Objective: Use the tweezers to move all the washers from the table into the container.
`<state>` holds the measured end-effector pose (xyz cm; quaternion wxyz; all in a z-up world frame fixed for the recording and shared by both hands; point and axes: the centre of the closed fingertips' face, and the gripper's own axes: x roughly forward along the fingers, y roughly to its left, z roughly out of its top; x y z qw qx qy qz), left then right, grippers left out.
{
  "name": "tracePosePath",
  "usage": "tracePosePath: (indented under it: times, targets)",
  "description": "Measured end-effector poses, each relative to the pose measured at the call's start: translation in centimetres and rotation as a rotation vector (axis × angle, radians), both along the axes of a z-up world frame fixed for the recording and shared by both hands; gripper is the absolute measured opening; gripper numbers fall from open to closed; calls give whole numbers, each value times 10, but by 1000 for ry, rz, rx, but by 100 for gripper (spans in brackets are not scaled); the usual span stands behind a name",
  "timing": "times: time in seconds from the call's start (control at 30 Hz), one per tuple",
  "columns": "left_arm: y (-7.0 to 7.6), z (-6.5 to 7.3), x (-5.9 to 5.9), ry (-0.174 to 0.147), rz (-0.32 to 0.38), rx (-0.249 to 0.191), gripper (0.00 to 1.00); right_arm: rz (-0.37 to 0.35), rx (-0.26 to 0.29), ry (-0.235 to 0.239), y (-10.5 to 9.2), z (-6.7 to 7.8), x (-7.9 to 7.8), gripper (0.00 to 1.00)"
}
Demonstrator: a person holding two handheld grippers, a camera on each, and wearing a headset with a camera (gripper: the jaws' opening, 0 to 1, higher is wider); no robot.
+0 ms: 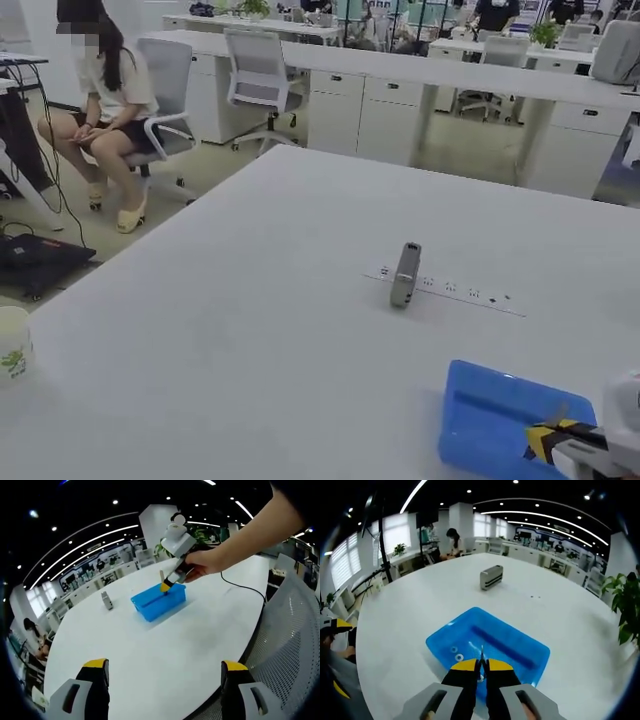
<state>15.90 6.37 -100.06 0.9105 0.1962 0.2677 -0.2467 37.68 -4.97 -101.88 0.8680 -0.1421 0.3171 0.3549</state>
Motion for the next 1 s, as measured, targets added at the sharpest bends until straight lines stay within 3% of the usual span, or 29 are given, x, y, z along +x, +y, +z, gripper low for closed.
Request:
tracePosePath:
  times: [0.33,0.43,0.73,0.8,0.9,1.0]
  targets:
    - [1,-1,0,6,8,13,96,2,2,-7,1,1,0,2]
    - [1,-2,0,11,6,10,96,1,2,-27,0,8,-1,2]
    - [-5,7,-1,25,-14,-55,94,-4,57,-83,-3,46,-10,2]
    - [-7,10,-2,31,-27,-75,93,-4,72,-98,-3,55,-16,2]
    - [-10,13,-2,66,-51,-98,93,9,90,-124,-2,71,-28,2]
    - [-11,23,2,74,-68,-118,91,42,73,-159,0,84,-40,2]
